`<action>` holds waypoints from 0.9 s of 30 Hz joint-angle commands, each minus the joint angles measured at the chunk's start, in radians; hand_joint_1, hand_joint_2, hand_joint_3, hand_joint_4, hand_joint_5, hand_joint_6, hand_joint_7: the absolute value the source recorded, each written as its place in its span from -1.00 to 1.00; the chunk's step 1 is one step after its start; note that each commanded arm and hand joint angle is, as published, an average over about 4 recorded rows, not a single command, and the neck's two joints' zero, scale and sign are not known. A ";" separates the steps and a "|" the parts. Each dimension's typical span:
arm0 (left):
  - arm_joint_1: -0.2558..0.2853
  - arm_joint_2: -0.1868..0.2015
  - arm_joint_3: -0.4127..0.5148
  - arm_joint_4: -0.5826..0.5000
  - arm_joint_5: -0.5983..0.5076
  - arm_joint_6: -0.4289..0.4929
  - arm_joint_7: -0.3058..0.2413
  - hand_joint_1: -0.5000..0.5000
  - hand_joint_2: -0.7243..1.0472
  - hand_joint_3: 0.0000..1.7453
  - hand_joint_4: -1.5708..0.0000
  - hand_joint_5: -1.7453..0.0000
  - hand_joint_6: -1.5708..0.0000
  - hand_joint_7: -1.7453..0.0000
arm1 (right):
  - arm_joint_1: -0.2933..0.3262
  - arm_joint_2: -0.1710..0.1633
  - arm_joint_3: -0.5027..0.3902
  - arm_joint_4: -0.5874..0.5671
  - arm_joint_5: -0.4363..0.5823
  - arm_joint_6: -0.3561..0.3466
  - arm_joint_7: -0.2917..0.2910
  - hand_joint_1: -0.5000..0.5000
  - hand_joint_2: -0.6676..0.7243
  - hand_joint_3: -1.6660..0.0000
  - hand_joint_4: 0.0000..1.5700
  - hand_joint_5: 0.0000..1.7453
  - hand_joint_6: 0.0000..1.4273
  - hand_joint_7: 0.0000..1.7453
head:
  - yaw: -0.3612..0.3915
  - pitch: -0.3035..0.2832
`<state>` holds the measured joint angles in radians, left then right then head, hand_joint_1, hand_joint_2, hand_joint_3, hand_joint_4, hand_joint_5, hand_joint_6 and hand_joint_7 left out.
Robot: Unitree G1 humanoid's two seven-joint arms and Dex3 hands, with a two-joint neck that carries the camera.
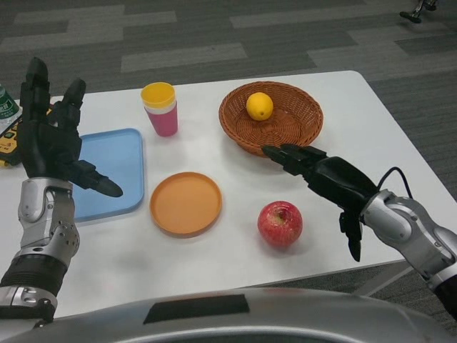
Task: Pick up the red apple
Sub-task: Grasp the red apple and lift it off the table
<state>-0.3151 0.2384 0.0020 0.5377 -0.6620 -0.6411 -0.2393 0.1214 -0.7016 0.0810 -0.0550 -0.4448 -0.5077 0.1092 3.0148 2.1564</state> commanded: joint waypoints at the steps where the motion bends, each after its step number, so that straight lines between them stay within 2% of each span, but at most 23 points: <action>1: -0.015 0.011 -0.004 0.014 -0.010 -0.009 0.000 -1.00 -0.80 -1.00 1.00 0.29 1.00 0.84 | -0.026 -0.006 0.023 -0.027 -0.068 0.015 0.023 -0.83 0.82 1.00 -1.00 -1.00 -1.00 -1.00 | 0.001 -0.005; 8: -0.028 0.024 -0.022 0.028 -0.028 -0.016 0.000 -1.00 -0.80 -1.00 1.00 0.29 1.00 0.84 | -0.135 -0.054 0.165 -0.039 -0.115 0.047 0.052 -0.92 0.73 1.00 -1.00 -1.00 -1.00 -1.00 | -0.009 -0.013; 12: -0.041 0.033 -0.032 0.031 -0.034 -0.018 0.000 -1.00 -0.80 -1.00 1.00 0.29 1.00 0.84 | -0.223 -0.097 0.256 -0.042 -0.133 0.071 0.074 -0.92 0.50 0.95 -1.00 -1.00 -1.00 -1.00 | -0.007 -0.019; 23: -0.042 0.034 -0.037 0.041 -0.043 -0.020 0.000 -1.00 -0.80 -1.00 1.00 0.29 1.00 0.84 | -0.289 -0.100 0.329 0.006 -0.156 0.077 0.096 -0.92 0.27 0.90 -1.00 -1.00 -1.00 -1.00 | 0.002 -0.030; 27: -0.045 0.039 -0.042 0.050 -0.049 -0.020 0.000 -1.00 -0.80 -1.00 1.00 0.29 1.00 0.84 | -0.302 -0.124 0.372 0.033 -0.156 0.077 0.099 -0.92 0.25 0.83 -1.00 -1.00 -1.00 -1.00 | 0.002 -0.035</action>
<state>-0.3506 0.2585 -0.0368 0.5803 -0.7047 -0.6525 -0.2397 -0.1647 -0.8026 0.4351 -0.0363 -0.6003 -0.4327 0.2022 3.0166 2.1226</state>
